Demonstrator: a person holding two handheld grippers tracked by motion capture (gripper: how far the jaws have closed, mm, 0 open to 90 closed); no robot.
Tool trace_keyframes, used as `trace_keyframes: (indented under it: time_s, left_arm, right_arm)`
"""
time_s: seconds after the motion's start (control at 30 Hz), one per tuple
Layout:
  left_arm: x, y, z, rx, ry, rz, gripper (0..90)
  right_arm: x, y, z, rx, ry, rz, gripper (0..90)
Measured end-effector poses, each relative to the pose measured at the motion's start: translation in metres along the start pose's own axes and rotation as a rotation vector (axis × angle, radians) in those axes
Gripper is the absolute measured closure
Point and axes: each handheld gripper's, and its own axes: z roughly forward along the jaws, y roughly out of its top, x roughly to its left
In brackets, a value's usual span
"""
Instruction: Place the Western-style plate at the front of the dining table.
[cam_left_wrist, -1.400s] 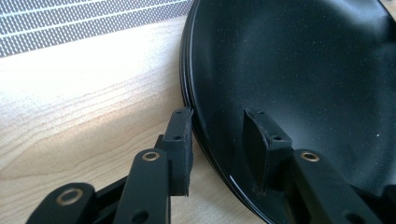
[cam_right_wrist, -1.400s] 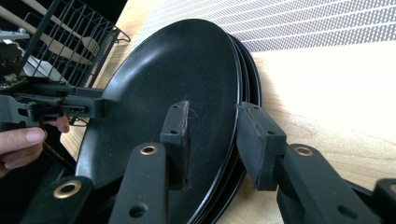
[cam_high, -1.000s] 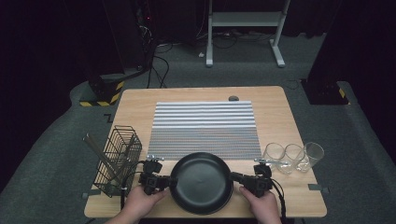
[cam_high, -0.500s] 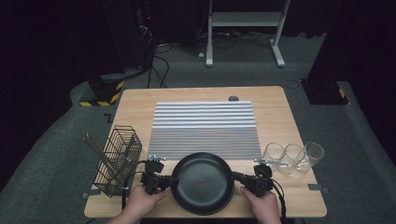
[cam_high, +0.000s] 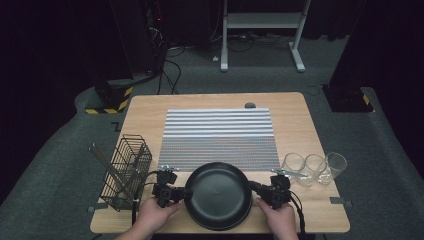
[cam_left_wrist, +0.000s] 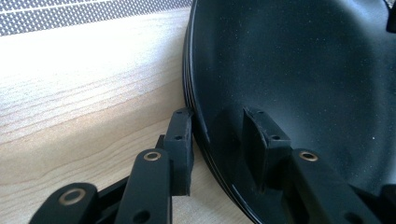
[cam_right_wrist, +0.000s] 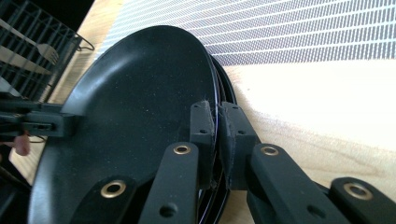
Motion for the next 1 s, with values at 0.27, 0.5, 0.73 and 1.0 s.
trace_keyframes:
  time_s: [0.27,0.5,0.73,1.0]
  left_arm:
    - [0.001,-0.001,-0.006,-0.067,0.020,0.008,74.6]
    - [0.001,0.000,-0.005,-0.071,0.030,0.012,74.1]
    - [0.003,0.000,-0.004,-0.072,0.013,0.005,73.6]
    - [0.004,-0.003,-0.001,-0.069,-0.003,-0.013,69.9]
  right_arm:
    - [0.001,0.002,0.003,-0.013,-0.015,-0.046,84.1]
    - [0.002,0.000,0.001,-0.011,-0.016,-0.031,83.2]
    - [0.001,-0.007,-0.008,0.022,0.017,0.005,79.4]
    - [0.003,-0.008,-0.010,0.026,0.010,0.011,78.5]
